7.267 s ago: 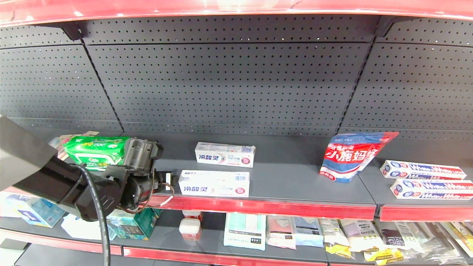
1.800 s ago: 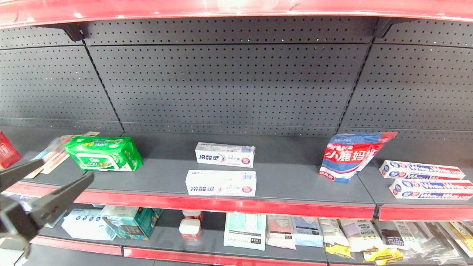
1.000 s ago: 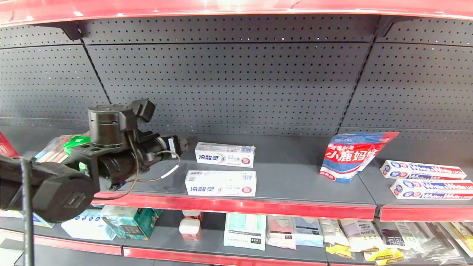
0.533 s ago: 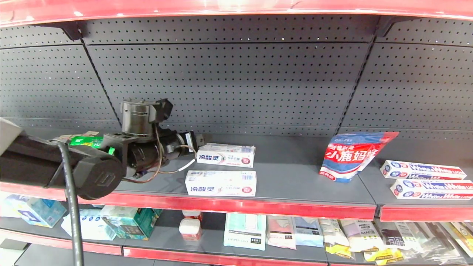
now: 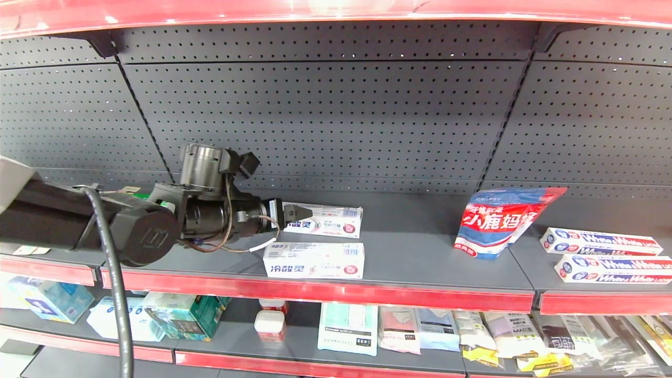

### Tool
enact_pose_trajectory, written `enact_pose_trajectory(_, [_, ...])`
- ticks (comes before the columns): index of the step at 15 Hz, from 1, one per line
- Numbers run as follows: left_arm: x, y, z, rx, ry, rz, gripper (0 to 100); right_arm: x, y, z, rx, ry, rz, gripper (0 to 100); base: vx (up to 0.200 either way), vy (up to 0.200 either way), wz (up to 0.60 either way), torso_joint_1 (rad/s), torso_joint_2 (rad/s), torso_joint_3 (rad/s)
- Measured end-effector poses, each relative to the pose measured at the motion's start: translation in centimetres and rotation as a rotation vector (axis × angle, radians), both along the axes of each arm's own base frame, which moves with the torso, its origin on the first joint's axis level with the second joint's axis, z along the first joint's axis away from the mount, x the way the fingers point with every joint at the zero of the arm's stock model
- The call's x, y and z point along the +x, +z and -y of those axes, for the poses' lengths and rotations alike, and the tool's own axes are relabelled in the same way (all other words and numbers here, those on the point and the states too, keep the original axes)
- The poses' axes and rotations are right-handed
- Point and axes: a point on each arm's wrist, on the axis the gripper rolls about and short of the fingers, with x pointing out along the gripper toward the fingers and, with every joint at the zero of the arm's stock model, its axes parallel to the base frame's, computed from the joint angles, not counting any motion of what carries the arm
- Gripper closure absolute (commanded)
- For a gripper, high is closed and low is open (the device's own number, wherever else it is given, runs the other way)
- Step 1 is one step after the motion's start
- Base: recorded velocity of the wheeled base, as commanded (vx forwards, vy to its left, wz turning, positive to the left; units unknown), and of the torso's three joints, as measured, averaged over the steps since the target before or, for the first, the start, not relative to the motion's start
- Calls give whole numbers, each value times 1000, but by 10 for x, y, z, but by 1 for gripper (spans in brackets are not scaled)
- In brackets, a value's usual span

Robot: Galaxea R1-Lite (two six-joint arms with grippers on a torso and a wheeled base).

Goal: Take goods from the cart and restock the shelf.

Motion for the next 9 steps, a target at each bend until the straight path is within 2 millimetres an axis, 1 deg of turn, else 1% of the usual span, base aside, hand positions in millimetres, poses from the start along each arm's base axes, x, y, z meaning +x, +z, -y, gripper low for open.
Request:
enact_pose_trajectory(4, [4, 3, 0, -76, -110, -22, 0, 0, 0, 0, 0, 0, 1, 0, 0, 0, 0, 0, 0, 0])
enact_pose_trajectory(7, [3, -2, -6, -130, -209, -96, 0, 0, 0, 0, 0, 0, 0, 0, 0, 0, 0, 0, 0, 0])
enact_pose_trajectory(9, [7, -6, -6, -144, -231, -112, 0, 0, 0, 0, 0, 0, 0, 0, 0, 0, 0, 0, 0, 0])
